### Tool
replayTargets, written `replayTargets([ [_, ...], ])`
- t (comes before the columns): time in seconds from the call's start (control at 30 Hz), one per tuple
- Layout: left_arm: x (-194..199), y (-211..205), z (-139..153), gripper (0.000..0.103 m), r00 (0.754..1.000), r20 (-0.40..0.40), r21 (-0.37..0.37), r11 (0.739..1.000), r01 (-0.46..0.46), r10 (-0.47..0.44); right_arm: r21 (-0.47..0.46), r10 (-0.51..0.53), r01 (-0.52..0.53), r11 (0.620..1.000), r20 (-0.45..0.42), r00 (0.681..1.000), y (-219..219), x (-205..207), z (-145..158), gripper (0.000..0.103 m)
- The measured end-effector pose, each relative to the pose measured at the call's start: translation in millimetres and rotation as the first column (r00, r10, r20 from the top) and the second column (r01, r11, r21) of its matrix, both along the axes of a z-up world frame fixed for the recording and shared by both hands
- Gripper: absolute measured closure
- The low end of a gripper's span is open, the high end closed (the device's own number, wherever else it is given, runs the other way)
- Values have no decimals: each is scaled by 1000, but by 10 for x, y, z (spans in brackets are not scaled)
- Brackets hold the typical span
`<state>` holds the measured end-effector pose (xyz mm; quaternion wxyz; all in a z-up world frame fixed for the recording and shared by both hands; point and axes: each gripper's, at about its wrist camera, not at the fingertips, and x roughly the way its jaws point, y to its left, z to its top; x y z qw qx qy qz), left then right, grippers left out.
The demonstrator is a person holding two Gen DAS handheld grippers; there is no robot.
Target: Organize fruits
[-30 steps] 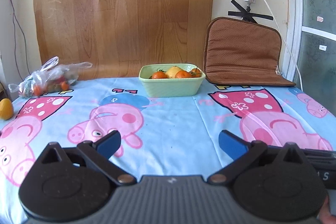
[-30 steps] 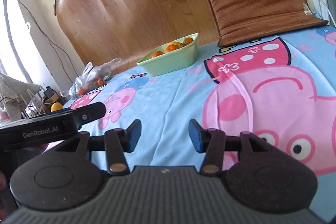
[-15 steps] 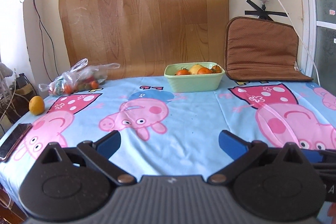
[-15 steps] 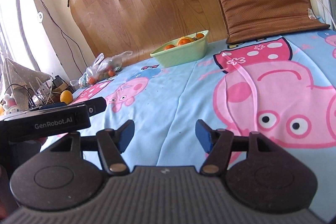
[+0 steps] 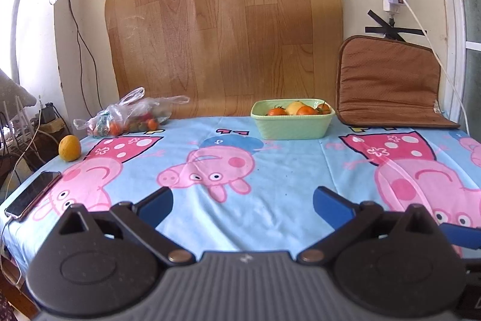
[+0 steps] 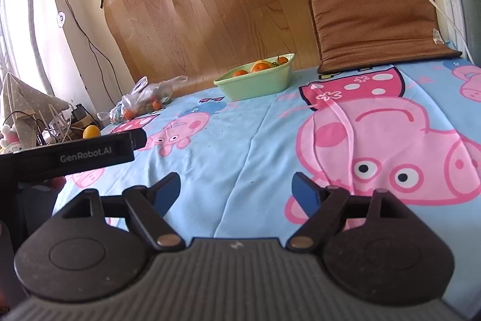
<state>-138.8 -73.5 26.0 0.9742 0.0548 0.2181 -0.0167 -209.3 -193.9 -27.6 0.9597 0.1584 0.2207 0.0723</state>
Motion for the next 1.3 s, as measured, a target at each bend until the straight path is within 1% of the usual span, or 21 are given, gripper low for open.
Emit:
replayTargets([
  [0.27, -41, -37, -43, 0, 1000, 20, 35, 999, -5, 4, 7, -25, 25, 1000, -7, 1000, -34, -22, -6, 19],
  [0.43, -31, -35, -48, 0, 1000, -2, 29, 1000, 5, -5, 7, -25, 25, 1000, -11, 1000, -35, -15, -2, 18],
  [0.57, -31, -29, -43, 0, 1000, 2, 35, 999, -10, 10, 5, -27, 27, 1000, -13, 1000, -29, -7, 14, 18],
  [0.67, -30, 6, -26, 0, 1000, 0, 15, 1000, -12, 12, -1, -23, 23, 1000, -12, 1000, -17, -7, 15, 17],
  [0.83, -38, 94, 11, 0, 999, -12, -61, 997, 40, -40, 0, -23, 23, 1000, -9, 1000, -24, -15, 13, 17],
  [0.9, -32, 108, 16, 0, 999, -22, -72, 996, 48, -50, 1, -27, 27, 1000, -6, 1000, -26, -25, 18, 17],
  [1.03, -60, 80, 3, 0, 999, -17, -42, 998, 49, -50, -2, -23, 23, 1000, -7, 1000, -19, -28, 23, 16],
  [1.13, -41, 77, -16, 0, 997, -48, -45, 997, 55, -57, -3, -23, 23, 1000, -6, 1000, -15, -30, 28, 16],
  [1.3, -17, 97, -43, 0, 998, -63, -26, 999, 19, -20, -3, -23, 23, 1000, -6, 1000, -10, -31, 32, 15],
])
